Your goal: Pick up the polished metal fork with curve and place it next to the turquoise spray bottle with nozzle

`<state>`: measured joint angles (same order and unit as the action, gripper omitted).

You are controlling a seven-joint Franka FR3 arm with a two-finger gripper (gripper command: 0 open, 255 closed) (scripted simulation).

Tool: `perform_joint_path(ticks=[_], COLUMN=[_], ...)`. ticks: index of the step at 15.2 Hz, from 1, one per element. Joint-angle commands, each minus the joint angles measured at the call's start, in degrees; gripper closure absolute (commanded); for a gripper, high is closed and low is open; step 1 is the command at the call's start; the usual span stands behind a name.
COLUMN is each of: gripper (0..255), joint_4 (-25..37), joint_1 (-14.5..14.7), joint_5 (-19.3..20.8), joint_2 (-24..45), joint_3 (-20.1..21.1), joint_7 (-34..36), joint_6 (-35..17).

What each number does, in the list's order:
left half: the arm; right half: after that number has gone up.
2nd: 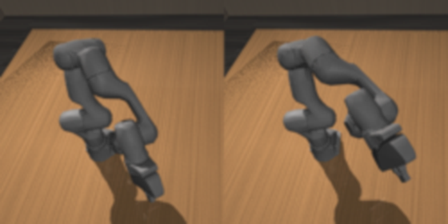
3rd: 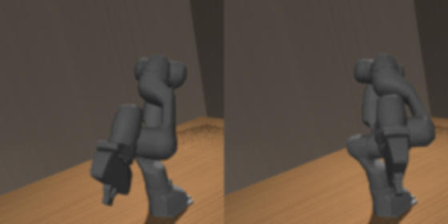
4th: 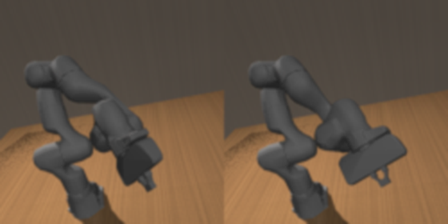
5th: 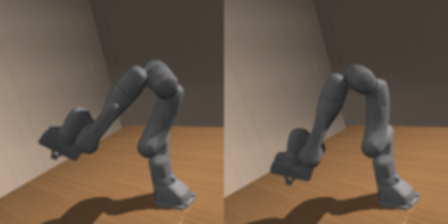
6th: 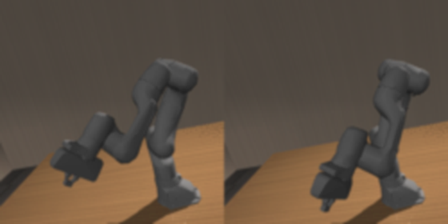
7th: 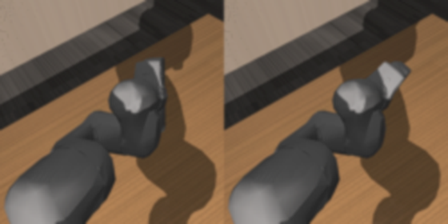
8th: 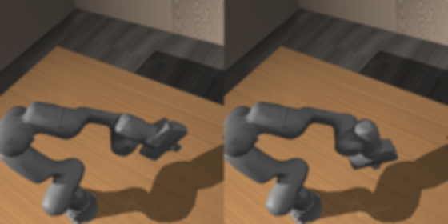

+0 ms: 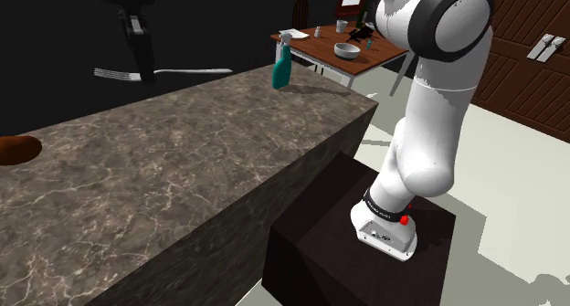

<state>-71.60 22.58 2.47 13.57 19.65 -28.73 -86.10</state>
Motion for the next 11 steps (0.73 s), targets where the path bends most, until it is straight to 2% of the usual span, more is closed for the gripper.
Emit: perform_joint_path(ticks=[1,6,11], gripper=[255,255,255], joint_4=[2.4,-9.9,-18.7], joint_1=[0.3,-5.1,-8.9], joint_5=[0.2,-3.4,-5.6], joint_2=[0.7,-9.0,-16.5], joint_3=[0.1,-2.3,-5.8], joint_7=[0.2,-6.7,-13.9], joint_6=[1.8,-1.2,-2.5])
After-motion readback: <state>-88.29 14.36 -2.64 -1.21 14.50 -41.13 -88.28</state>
